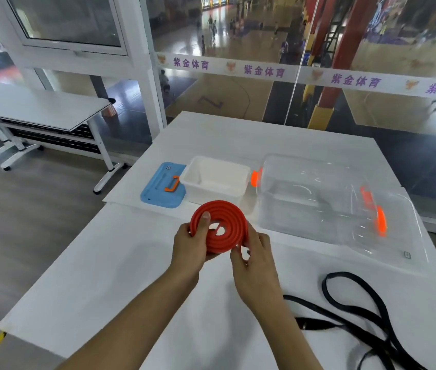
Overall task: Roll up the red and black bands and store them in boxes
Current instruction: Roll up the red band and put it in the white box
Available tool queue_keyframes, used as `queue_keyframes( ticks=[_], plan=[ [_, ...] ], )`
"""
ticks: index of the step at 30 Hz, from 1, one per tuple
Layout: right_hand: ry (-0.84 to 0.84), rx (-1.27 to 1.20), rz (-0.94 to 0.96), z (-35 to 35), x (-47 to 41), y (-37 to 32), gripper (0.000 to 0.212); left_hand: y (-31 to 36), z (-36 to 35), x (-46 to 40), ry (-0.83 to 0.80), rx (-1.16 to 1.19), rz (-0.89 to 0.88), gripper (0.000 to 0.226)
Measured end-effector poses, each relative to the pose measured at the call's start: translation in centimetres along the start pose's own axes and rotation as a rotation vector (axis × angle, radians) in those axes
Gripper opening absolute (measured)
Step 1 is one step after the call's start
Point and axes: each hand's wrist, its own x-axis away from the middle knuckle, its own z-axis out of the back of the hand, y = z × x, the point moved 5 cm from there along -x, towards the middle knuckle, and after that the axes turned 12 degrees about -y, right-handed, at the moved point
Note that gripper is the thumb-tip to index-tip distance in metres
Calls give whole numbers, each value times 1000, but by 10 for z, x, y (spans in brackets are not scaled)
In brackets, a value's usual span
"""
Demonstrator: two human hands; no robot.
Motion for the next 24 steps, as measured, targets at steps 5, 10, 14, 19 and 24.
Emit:
queue_keyframes(
  ticks=[5,10,14,19,24],
  plan=[
    [57,-215,-170,-3,-70,9,33,4,-5,-68,-133,10,54,34],
    [130,-162,-276,-7,-171,28,38,14,-1,-154,-169,-245,63,25],
    [89,-65,-357,-12,-255,45,30,29,6,-227,-141,-471,31,25],
    [119,92,-390,-19,-354,69,30,29,7,-328,-203,-511,117,39],
    [41,219,-473,-41,-423,101,41,16,13,-419,-210,-696,136,24]
  ],
)
